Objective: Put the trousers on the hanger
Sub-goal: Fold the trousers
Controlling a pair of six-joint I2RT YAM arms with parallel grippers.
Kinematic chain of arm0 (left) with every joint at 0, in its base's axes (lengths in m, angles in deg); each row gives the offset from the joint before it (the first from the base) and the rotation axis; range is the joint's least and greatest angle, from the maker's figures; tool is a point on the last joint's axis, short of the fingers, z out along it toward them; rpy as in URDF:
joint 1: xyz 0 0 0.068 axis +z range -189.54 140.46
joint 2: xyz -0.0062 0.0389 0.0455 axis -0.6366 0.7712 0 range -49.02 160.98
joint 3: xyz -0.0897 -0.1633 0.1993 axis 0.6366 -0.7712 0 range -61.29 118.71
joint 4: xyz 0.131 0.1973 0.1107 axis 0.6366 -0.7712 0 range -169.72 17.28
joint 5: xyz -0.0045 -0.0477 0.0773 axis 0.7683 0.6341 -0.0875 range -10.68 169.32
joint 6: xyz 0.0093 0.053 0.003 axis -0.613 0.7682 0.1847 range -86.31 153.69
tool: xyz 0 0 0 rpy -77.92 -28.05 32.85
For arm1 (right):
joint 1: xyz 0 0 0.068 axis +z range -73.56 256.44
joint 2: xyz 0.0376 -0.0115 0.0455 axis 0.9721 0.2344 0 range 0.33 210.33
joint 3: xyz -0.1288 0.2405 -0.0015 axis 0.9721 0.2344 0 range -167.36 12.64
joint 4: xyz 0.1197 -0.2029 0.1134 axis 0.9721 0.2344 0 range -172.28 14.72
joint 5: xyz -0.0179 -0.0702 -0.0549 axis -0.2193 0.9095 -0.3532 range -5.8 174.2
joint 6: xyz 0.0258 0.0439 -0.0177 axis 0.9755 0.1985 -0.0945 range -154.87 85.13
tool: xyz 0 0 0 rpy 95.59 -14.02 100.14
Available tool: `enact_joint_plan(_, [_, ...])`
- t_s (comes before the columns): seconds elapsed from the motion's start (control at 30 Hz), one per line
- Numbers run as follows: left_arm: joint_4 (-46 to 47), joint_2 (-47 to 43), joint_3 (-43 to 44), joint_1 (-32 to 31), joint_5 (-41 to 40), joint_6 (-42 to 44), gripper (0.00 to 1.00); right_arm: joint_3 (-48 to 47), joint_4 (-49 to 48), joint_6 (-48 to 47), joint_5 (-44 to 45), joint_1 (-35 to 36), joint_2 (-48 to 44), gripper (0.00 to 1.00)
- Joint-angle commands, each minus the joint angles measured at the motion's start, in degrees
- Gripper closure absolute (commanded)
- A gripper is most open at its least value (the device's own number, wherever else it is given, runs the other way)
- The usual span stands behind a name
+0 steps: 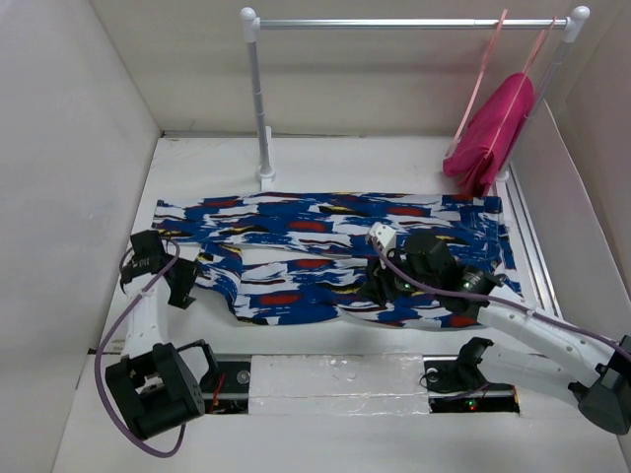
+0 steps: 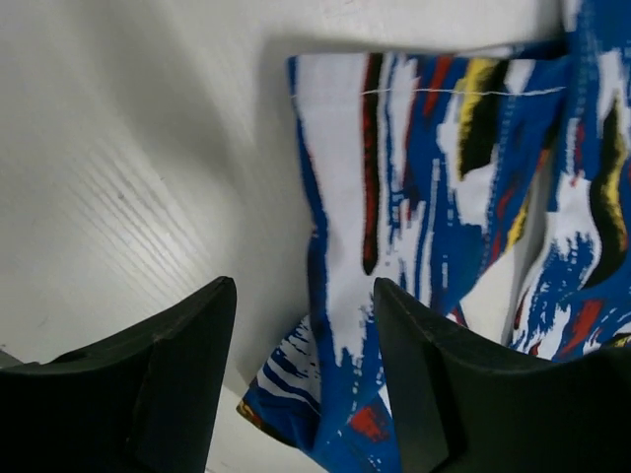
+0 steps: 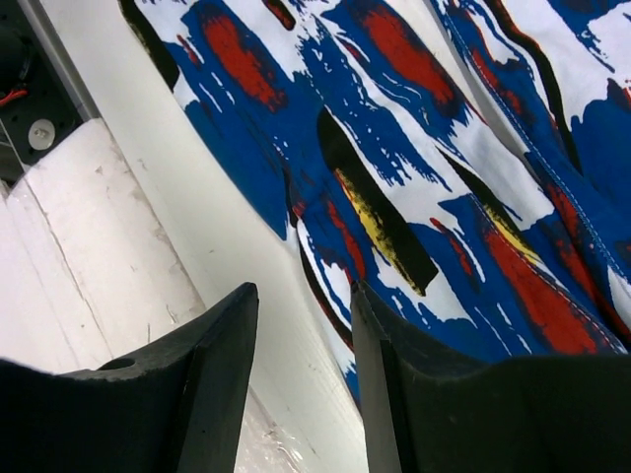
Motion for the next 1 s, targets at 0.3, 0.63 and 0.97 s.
enact_joint_plan(0.3, [16.7,0.9,-8.8,0.2,-2.4,-15.2,0.81,0.8,3.8,0.6,0.1,0.5,-5.4,0.53])
enact_joint_plan(0.63, [4.1,-2.7,11.2,0.2,-21.2,-0.5,1.00,4.9,17.8,11.5,15.1,-4.9,-14.1,0.36])
enact_joint_plan(0.97, [0.2,-11.2,17.0,-6.3,-24.0,8.4,1.00,-0.3,24.9,16.3,19.5,-25.6,-11.1,0.32])
